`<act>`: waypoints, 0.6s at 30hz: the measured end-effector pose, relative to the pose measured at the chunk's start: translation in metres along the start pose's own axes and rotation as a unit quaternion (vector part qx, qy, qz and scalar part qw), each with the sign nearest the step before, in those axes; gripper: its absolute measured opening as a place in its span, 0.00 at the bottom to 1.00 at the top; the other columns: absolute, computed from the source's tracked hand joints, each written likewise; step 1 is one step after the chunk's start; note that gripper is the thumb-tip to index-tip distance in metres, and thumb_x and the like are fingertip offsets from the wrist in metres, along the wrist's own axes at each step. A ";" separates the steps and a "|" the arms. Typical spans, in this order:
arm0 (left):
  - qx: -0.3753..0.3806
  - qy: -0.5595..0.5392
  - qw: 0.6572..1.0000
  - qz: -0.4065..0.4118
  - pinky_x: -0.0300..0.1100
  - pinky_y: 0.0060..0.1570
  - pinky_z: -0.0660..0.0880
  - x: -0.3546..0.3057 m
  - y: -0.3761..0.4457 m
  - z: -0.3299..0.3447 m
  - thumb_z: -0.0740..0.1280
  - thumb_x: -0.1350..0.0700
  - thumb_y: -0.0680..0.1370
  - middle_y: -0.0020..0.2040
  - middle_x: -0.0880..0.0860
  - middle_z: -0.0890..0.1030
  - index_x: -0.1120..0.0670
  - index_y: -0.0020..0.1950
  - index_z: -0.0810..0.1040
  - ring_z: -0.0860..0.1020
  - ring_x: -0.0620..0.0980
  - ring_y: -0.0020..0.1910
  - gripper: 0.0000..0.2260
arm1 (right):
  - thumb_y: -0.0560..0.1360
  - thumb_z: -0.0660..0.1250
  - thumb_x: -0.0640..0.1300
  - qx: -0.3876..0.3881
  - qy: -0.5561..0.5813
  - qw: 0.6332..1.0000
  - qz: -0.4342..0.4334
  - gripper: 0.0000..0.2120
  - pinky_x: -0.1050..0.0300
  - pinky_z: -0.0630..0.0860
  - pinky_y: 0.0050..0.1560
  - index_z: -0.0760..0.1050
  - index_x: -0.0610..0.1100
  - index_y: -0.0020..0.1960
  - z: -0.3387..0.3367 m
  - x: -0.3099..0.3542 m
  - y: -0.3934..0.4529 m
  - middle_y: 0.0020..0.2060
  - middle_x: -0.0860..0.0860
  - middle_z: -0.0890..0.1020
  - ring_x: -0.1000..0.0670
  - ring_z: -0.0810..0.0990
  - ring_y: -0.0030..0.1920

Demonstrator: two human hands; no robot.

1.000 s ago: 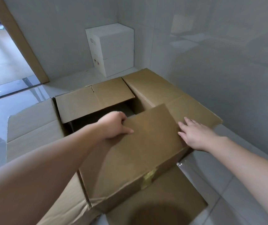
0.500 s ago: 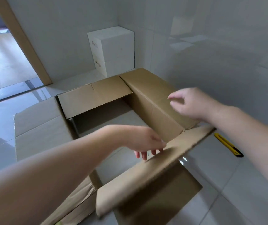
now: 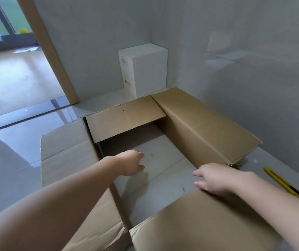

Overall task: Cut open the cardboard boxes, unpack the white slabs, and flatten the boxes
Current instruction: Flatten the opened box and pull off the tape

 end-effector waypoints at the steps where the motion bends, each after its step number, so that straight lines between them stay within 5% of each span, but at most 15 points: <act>1: -0.007 0.007 1.000 -0.022 0.49 0.61 0.71 0.017 0.002 -0.002 0.62 0.46 0.78 0.68 0.53 0.70 0.55 0.69 0.69 0.71 0.55 0.65 0.22 | 0.77 0.57 0.59 -0.009 -0.003 1.000 0.006 0.19 0.47 0.73 0.58 0.73 0.48 0.60 -0.005 0.002 0.007 0.59 0.50 0.78 0.46 0.76 0.59; 7: 0.057 0.028 0.995 -0.082 0.49 0.60 0.73 0.085 0.013 0.005 0.60 0.44 0.79 0.65 0.56 0.74 0.58 0.66 0.72 0.74 0.55 0.62 0.22 | 0.77 0.58 0.58 -0.071 0.002 0.997 -0.011 0.16 0.51 0.75 0.53 0.73 0.51 0.58 -0.041 0.021 0.052 0.54 0.51 0.78 0.46 0.77 0.54; 10: 0.044 0.046 0.994 -0.088 0.49 0.64 0.69 0.105 0.017 -0.001 0.59 0.45 0.79 0.69 0.59 0.67 0.58 0.68 0.68 0.68 0.57 0.67 0.23 | 0.77 0.58 0.58 -0.092 -0.011 0.995 -0.020 0.14 0.51 0.75 0.49 0.74 0.51 0.54 -0.051 0.028 0.069 0.49 0.54 0.75 0.48 0.76 0.50; 14: -0.079 0.072 0.994 -0.033 0.48 0.72 0.53 0.125 0.015 -0.024 0.59 0.46 0.79 0.78 0.59 0.50 0.55 0.77 0.54 0.53 0.57 0.76 0.30 | 0.78 0.58 0.57 -0.092 -0.031 0.995 -0.019 0.16 0.54 0.73 0.50 0.73 0.51 0.61 -0.068 0.047 0.087 0.56 0.53 0.74 0.48 0.76 0.55; 18: -0.274 0.066 0.959 -0.022 0.47 0.73 0.44 0.169 0.025 -0.076 0.61 0.51 0.78 0.78 0.54 0.49 0.52 0.78 0.51 0.48 0.53 0.77 0.31 | 0.78 0.58 0.56 -0.120 -0.051 0.991 -0.005 0.18 0.51 0.74 0.56 0.73 0.50 0.64 -0.098 0.066 0.105 0.59 0.51 0.74 0.46 0.75 0.59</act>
Point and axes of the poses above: each hand's wrist, its own y-axis towards the middle knuckle, its own z-axis out of the palm, x = y × z, the point moved 5 cm from there along y, towards the middle knuckle
